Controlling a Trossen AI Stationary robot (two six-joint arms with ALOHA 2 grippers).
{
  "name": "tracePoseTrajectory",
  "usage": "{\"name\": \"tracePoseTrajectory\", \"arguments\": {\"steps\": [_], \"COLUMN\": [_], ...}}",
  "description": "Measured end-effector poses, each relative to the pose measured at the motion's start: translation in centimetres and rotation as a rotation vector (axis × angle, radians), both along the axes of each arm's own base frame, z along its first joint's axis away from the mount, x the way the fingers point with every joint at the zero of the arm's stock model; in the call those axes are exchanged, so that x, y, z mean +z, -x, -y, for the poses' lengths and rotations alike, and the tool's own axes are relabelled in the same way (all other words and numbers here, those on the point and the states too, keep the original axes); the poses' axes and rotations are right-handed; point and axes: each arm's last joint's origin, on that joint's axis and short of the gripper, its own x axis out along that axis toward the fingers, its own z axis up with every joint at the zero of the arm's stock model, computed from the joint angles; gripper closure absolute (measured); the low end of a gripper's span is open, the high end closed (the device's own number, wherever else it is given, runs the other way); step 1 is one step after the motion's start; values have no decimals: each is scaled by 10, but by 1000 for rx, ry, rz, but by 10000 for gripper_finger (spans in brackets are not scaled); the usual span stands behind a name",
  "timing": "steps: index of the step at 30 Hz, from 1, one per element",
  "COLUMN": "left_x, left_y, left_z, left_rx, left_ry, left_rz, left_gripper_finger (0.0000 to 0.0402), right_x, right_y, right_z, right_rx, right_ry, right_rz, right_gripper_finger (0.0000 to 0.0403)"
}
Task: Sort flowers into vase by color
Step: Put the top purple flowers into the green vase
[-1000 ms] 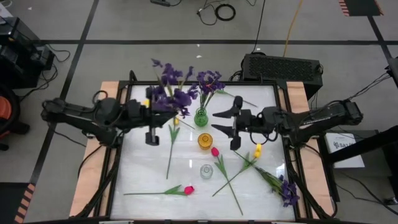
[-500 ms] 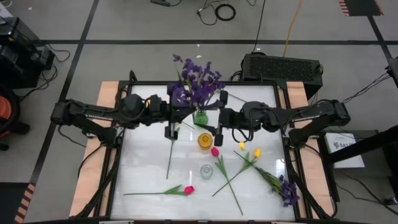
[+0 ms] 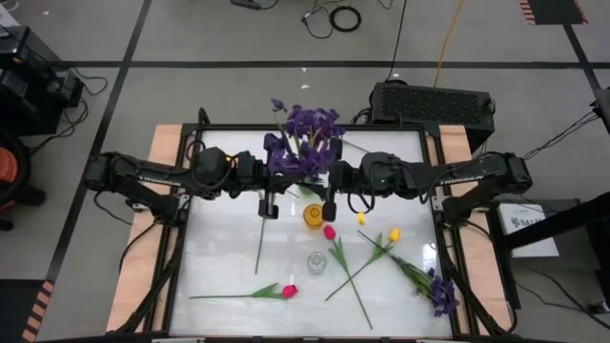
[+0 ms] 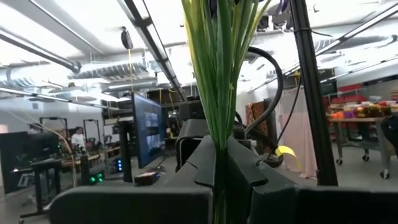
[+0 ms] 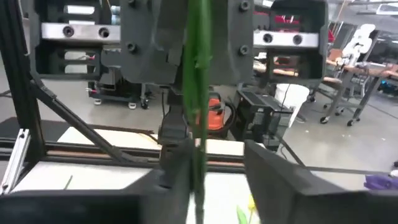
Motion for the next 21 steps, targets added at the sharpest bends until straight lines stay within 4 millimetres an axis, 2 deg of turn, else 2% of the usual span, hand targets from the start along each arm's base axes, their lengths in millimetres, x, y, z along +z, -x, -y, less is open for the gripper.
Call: {"name": "tracePoseTrajectory", "arguments": {"steps": [4, 5, 9, 14, 18, 21], "left_x": [0, -1, -6, -12, -5, 1], "left_y": [0, 0, -3, -3, 5, 14], "left_z": [0, 0, 0, 0, -1, -2], "left_rx": [-1, -1, 0, -7, 20, 52], "left_ry": [5, 5, 6, 27, 40, 54], "left_rz": [-4, -10, -74, -159, -156, -156], "left_gripper_finger": [373, 366, 325, 240, 182, 167], "right_x": [-1, -2, -4, -10, -14, -16], "right_y": [2, 2, 2, 3, 4, 5], "right_z": [0, 0, 1, 1, 1, 3], "right_rx": [3, 3, -5, -11, -19, -24], "right_ry": [2, 2, -27, -45, -67, -72], "right_rz": [-24, -29, -53, -115, -158, -172], "right_gripper_finger": [378, 388, 387, 396, 398, 399]}}
